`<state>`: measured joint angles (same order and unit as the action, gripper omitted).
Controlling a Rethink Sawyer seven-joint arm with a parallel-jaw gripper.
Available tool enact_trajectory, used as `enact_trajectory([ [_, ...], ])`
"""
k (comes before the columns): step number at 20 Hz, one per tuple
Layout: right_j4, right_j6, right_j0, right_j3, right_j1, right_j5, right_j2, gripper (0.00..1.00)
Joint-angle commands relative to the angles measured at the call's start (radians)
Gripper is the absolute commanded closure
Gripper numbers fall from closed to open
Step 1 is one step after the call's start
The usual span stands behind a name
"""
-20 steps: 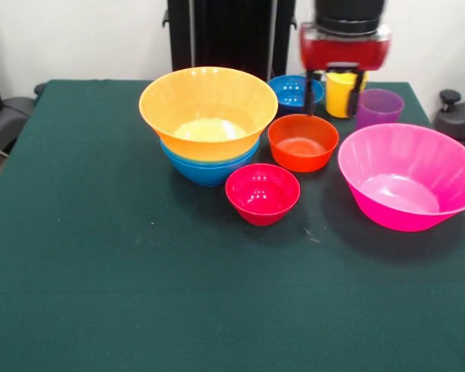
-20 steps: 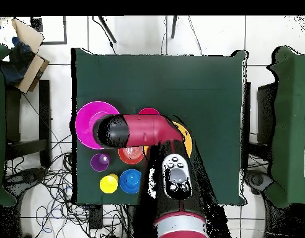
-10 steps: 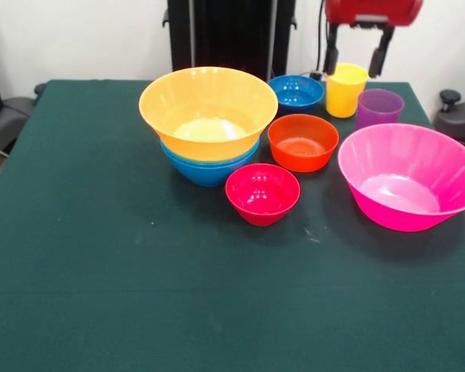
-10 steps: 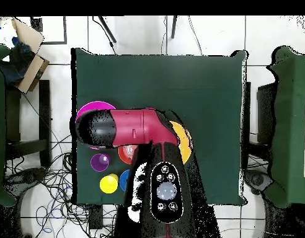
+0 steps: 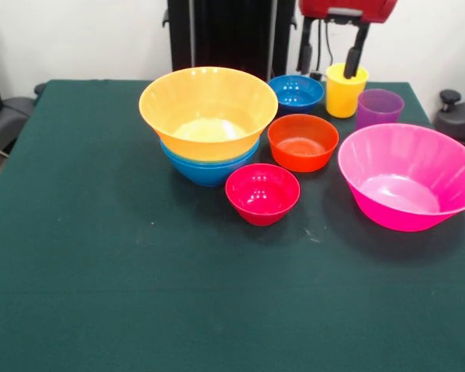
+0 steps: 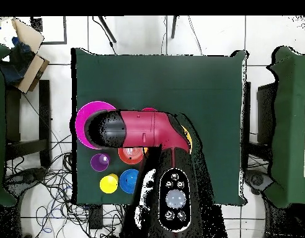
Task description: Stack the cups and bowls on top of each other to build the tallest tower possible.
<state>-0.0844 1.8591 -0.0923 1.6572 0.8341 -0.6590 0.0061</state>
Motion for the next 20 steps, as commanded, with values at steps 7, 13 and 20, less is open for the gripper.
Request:
enact_trajectory([
  [7, -0.007, 0.179, 0.063, 0.018, -0.086, 0.041, -0.021, 0.0],
  [13, 0.009, 0.189, 0.084, 0.006, -0.135, 0.094, -0.025, 0.0],
  [20, 0.042, 0.206, 0.108, -0.012, -0.16, 0.09, -0.033, 0.0],
])
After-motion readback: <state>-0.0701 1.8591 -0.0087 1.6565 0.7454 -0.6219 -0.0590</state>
